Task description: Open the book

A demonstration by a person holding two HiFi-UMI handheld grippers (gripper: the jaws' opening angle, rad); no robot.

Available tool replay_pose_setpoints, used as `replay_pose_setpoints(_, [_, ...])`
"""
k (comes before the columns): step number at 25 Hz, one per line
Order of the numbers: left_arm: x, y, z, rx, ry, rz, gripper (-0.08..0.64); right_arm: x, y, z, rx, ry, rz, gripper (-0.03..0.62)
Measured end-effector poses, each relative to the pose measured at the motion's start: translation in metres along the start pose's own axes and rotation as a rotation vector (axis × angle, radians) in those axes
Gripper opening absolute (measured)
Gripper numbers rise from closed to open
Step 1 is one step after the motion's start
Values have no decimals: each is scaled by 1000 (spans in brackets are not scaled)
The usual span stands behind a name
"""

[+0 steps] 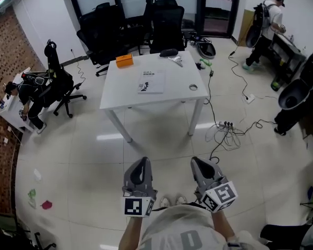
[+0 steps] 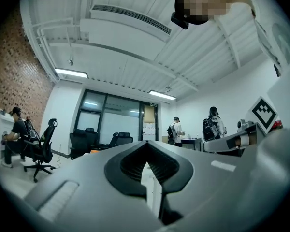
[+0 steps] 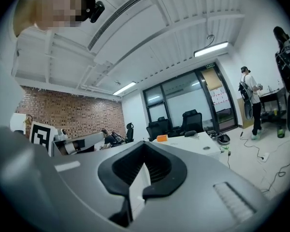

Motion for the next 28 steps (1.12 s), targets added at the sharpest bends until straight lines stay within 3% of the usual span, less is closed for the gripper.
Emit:
replay_pose_setpoints(6, [-6, 5, 3, 42, 46, 36, 12, -7, 6, -5, -32, -33, 10, 3])
replay_pose_setpoints(10, [1, 19, 2, 59, 8, 72, 12, -13, 10, -4, -24, -28, 31, 3])
replay_pose_setpoints(15, [15, 33, 12, 116, 40, 31, 12, -11, 9, -5, -19, -34, 15, 3])
replay_pose_setpoints(17, [12, 31, 12, 103, 66, 44, 12, -8, 10, -6, -17, -31, 16, 3])
replay_pose_setpoints(28, [18, 34, 1, 40, 35, 8, 12, 2, 16, 1, -1, 3, 2, 3])
Point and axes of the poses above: the fingertips, and each gripper's own axes: y forward along the fingers, z to its right, x out of its underside, the point moved 10 cm from there along -y, backward along the fingers, and after that the axes turned 15 degrees about -z, right-handed, at the moved point
